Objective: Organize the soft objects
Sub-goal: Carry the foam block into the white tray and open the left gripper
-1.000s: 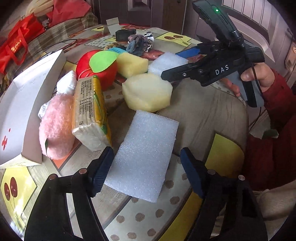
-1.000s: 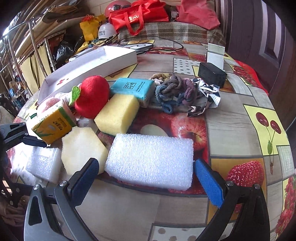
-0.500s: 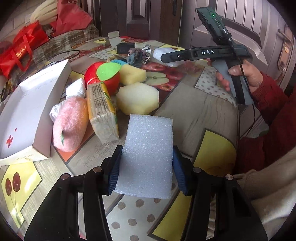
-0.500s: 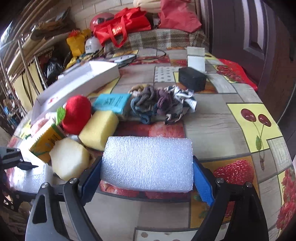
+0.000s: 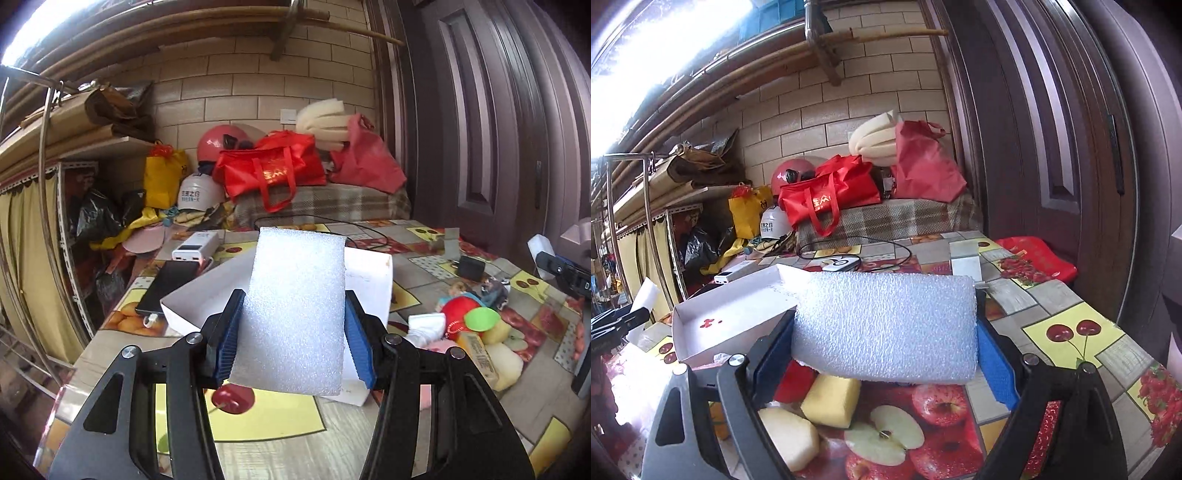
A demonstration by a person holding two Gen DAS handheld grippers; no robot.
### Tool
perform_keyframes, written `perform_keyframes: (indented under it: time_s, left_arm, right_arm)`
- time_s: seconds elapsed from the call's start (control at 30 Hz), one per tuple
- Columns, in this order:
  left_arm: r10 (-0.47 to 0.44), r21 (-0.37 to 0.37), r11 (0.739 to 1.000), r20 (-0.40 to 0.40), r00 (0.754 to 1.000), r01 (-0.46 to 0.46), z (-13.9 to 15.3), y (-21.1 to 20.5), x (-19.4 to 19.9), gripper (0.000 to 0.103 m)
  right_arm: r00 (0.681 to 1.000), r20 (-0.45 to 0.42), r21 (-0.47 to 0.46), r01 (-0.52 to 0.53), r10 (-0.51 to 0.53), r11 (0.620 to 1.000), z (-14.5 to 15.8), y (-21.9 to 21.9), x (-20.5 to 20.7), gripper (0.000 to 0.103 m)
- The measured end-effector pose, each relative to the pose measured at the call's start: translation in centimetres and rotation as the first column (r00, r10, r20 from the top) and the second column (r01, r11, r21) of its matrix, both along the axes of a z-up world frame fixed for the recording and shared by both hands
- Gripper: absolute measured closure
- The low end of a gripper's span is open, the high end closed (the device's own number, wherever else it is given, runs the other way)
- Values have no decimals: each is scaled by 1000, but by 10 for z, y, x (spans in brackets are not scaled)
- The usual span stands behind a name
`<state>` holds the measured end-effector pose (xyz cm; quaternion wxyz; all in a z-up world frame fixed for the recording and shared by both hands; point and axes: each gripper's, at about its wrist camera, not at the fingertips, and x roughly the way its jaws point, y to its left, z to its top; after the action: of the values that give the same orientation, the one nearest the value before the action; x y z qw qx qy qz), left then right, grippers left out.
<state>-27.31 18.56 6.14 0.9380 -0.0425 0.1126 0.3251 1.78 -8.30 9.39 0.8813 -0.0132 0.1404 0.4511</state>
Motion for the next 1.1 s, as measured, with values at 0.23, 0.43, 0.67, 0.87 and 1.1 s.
perform_keyframes:
  time_s: [0.23,0.43,0.67,0.87,1.1]
  left_arm:
    - [77,-69,994,-24,997,-79,-12,44,13,51]
    - [158,-60,986,4,987,-157,-11,66,7,51]
    - [288,-106,954,72,955,-280,-12,90,-22,51]
    - [310,-155,942,72,948,-297,-16,99,-26,51]
    - [191,-83,978,12,982,-189,-14,84,14,51]
  right_arm:
    - [987,26,-30,-157,158,987,-2,56,-39,14]
    - [944,31,-67,-326,329,943,-4,108,-95,14]
    - [886,-10,-75,-463,464,883,-12,169,-144,14]
    - [894,-5,-54,-447,448,893,-17,208,-146,14]
    - [949,-21,-32,-315,314,949,-16,207,-86,14]
